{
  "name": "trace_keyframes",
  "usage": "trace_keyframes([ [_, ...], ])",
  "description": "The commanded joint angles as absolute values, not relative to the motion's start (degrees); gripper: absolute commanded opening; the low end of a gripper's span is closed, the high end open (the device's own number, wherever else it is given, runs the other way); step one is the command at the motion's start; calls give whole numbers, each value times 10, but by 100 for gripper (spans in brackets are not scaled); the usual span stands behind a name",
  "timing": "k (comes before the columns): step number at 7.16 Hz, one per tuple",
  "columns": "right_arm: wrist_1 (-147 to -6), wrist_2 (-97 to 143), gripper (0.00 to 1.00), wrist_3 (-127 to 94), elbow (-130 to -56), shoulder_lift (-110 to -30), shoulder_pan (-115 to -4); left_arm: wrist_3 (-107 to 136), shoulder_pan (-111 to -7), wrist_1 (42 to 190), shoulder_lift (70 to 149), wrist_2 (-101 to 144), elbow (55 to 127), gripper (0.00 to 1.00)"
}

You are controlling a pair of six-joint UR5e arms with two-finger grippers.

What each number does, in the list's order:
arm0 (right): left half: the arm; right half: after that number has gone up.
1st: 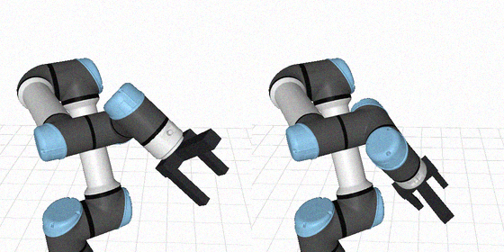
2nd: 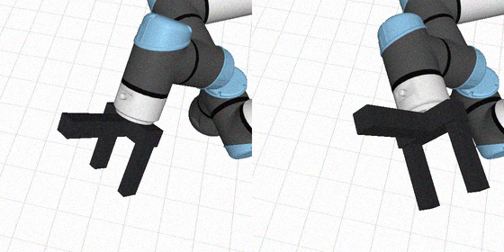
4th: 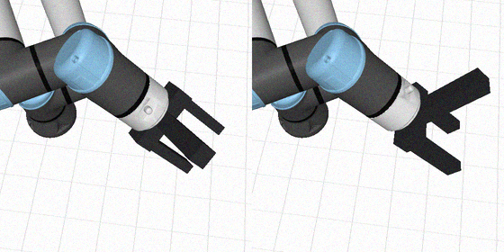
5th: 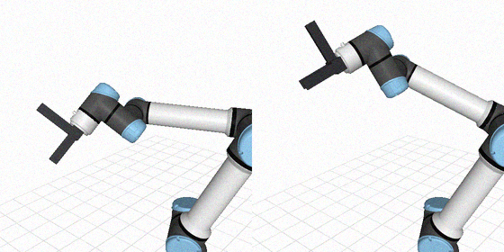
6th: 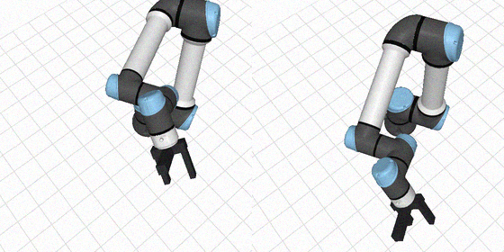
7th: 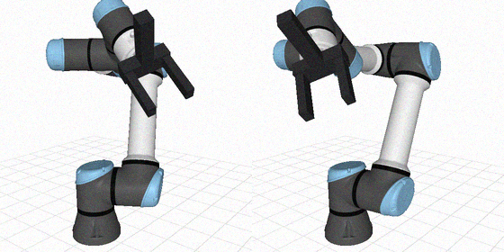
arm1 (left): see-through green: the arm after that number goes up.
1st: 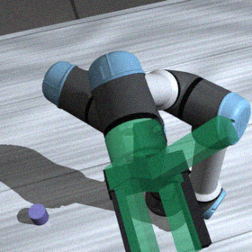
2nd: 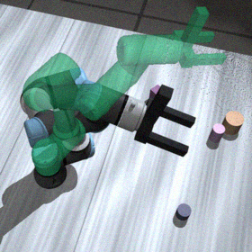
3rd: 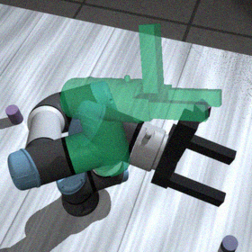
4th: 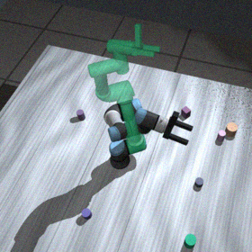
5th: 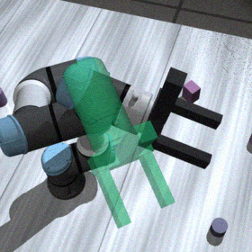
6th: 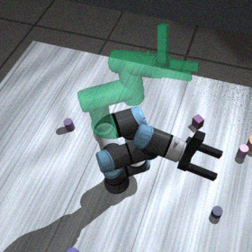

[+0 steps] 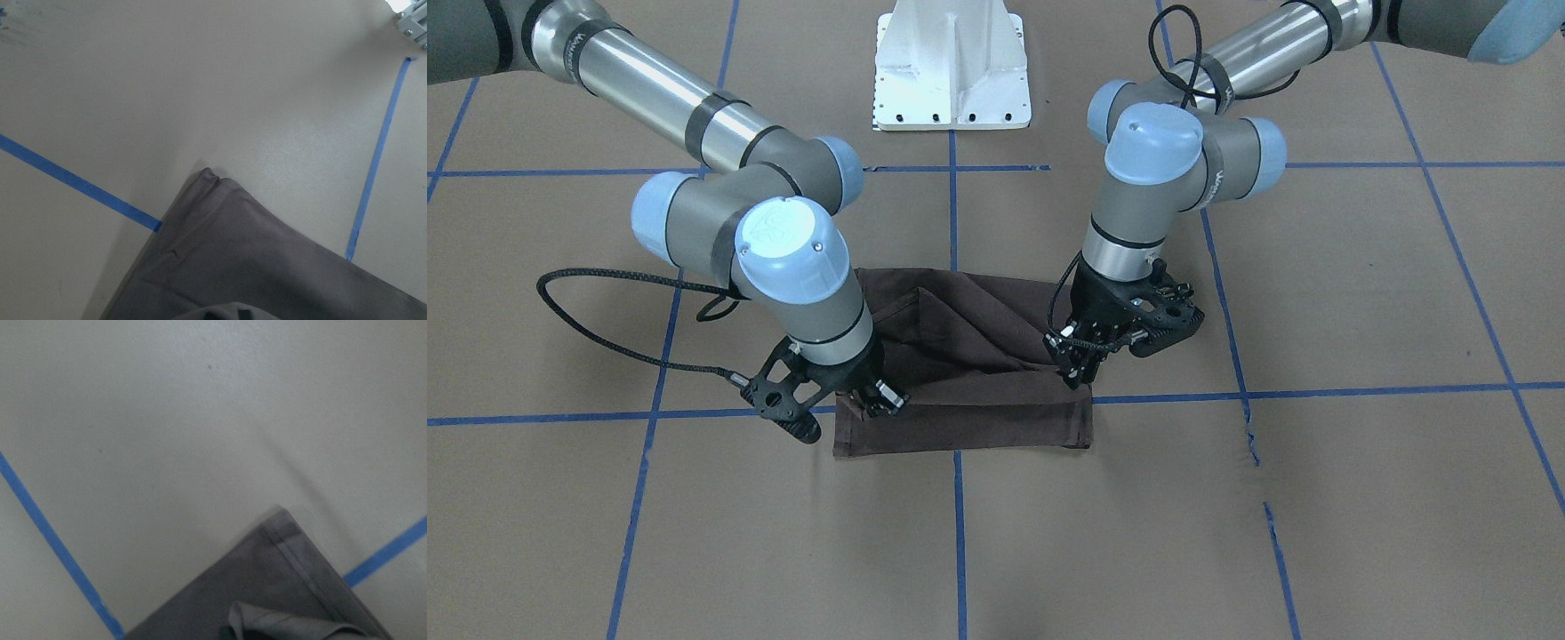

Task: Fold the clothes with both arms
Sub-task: 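Lift both near corners and fold them toward the far edge with both grippers, then open both grippers and raise them away from the folded shirt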

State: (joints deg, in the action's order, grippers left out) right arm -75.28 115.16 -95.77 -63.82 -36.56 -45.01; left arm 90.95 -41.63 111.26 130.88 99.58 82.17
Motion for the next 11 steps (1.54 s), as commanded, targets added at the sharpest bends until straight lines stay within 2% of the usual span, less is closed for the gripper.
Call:
trace_keyframes([
  [1, -718, 1151, 100, -872, -524, -326, -490, 802, -482, 1119, 1325, 997, 779, 100],
  [3, -726, 1177, 100, -806, -528, -334, -520, 781, -490, 1119, 1320, 1002, 780, 100],
  [4, -732, 1206, 100, -782, -573, -374, -543, 744, -498, 1116, 1313, 1009, 786, 100],
  [5, -750, 1210, 100, -763, -649, -418, -544, 741, -497, 1114, 1303, 1046, 801, 100],
  [6, -770, 1203, 100, -763, -736, -451, -517, 739, -497, 1116, 1293, 1048, 809, 100],
  [8, -826, 1109, 100, -757, -812, -436, -424, 724, -497, 1116, 1264, 1049, 843, 100],
  [9, -837, 1080, 100, -738, -830, -430, -394, 724, -497, 1117, 1263, 1049, 845, 100],
  [11, -846, 990, 89, -695, -828, -415, -324, 724, -497, 1117, 1259, 1049, 845, 100],
])
